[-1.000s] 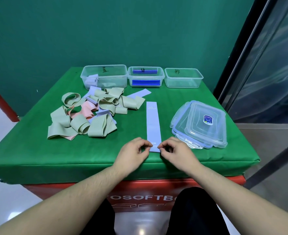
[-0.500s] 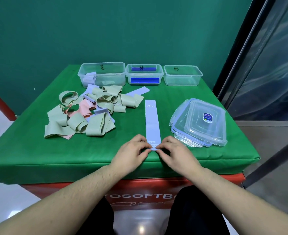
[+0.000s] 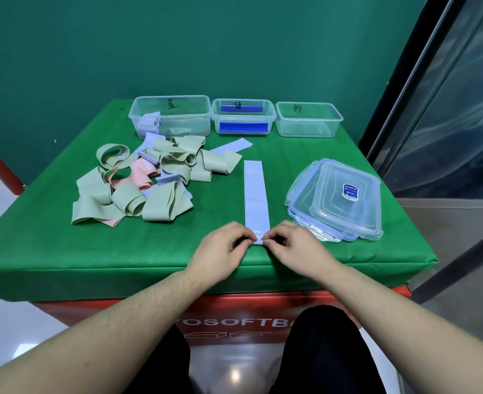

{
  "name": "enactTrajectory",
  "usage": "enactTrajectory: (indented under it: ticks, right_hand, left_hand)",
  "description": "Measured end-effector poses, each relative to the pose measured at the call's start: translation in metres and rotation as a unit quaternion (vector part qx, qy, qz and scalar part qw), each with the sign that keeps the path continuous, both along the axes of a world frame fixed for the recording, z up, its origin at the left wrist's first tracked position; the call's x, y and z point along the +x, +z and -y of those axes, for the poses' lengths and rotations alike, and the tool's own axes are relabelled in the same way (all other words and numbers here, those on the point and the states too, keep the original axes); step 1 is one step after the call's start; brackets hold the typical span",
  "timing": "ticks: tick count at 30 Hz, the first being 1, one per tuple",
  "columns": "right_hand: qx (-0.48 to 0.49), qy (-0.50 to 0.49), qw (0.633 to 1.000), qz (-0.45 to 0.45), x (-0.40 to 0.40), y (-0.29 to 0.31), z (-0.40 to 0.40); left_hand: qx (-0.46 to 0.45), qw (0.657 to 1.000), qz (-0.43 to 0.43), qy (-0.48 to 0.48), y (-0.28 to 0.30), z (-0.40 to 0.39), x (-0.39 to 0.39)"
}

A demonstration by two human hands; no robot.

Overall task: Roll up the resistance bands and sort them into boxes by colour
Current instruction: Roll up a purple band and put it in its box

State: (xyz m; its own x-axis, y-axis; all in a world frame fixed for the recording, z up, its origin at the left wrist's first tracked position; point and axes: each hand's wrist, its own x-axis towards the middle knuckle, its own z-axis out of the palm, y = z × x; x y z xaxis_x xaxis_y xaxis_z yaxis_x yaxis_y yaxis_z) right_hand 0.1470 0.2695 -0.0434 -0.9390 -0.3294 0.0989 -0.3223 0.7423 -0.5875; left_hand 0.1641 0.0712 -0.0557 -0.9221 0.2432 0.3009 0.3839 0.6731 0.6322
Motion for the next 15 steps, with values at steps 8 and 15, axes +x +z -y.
enactTrajectory:
  ticks: [8, 15]
  right_hand:
    - [-0.041, -0.013, 0.999, 0.031, -0.004, 0.006, 0.001]
    - [0.083, 0.046, 0.983, -0.156, 0.004, -0.005, -0.003]
  left_hand:
    - [-0.036, 0.999, -0.017, 0.018, 0.002, -0.006, 0.001]
    - [-0.118, 0.991, -0.053, -0.042, 0.006, 0.002, -0.003]
